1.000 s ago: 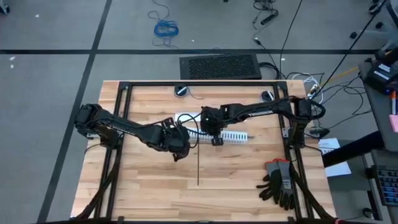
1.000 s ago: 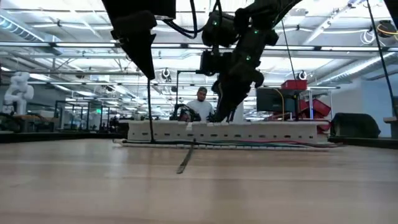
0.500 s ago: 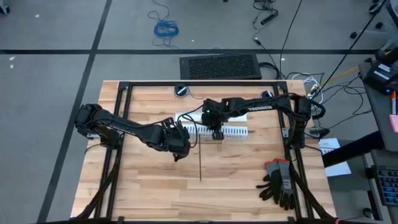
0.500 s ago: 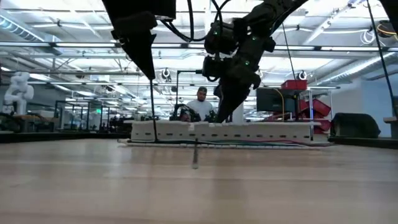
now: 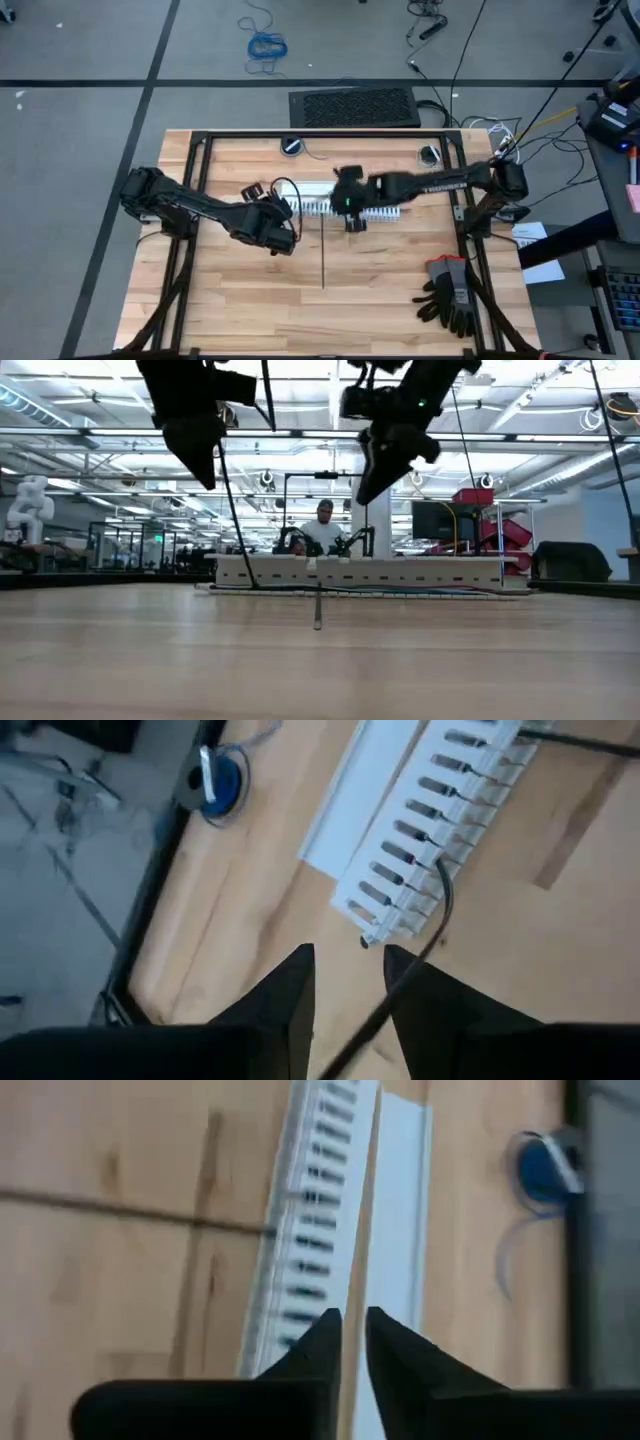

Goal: Ziptie cables
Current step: Put the cable wires on the cable white duct tray

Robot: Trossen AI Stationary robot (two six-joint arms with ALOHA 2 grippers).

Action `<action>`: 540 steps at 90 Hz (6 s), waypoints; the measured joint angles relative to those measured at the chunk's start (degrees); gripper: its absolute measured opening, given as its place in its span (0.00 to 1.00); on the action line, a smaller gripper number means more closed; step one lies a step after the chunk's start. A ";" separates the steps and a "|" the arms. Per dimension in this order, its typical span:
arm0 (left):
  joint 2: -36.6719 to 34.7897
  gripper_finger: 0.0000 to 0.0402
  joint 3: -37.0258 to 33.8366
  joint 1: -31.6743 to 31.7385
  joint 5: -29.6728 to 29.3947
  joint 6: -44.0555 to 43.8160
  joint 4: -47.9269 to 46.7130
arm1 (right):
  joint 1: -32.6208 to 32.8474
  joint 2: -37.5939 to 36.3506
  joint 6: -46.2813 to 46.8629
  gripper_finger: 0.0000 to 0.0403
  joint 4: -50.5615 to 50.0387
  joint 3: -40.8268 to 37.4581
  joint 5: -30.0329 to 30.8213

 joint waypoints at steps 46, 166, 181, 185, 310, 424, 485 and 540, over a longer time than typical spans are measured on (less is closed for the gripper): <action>0.00 0.30 2.10 -12.66 -40.66 3.13 -3.94 | 15.47 2.74 17.05 0.51 -5.93 0.00 19.15; 0.37 0.30 -14.14 -13.10 -22.89 -13.53 8.30 | 0.01 16.89 12.55 0.33 -0.35 0.07 15.35; 0.37 0.30 -14.14 -13.07 -22.89 -13.51 8.17 | -1.19 16.52 9.89 0.14 -0.56 0.13 11.80; 0.37 0.30 -14.14 -13.05 -22.89 -13.51 8.16 | -1.20 16.31 9.02 0.08 -0.56 0.13 10.77; 0.37 0.30 -13.97 -13.06 -19.68 -15.11 10.34 | -6.58 9.50 3.81 0.23 -11.78 0.04 -40.33; 0.31 0.30 -7.24 -7.98 -15.67 -12.33 11.18 | -14.80 -13.45 6.74 0.33 0.37 5.79 -5.54; -1.46 0.30 16.95 6.18 -12.53 20.56 5.88 | 5.17 -13.94 25.42 0.33 12.51 -19.71 1.53; -4.44 0.30 -5.00 -17.30 -6.37 -15.19 25.77 | 17.39 -46.14 30.50 0.33 36.63 -46.21 0.09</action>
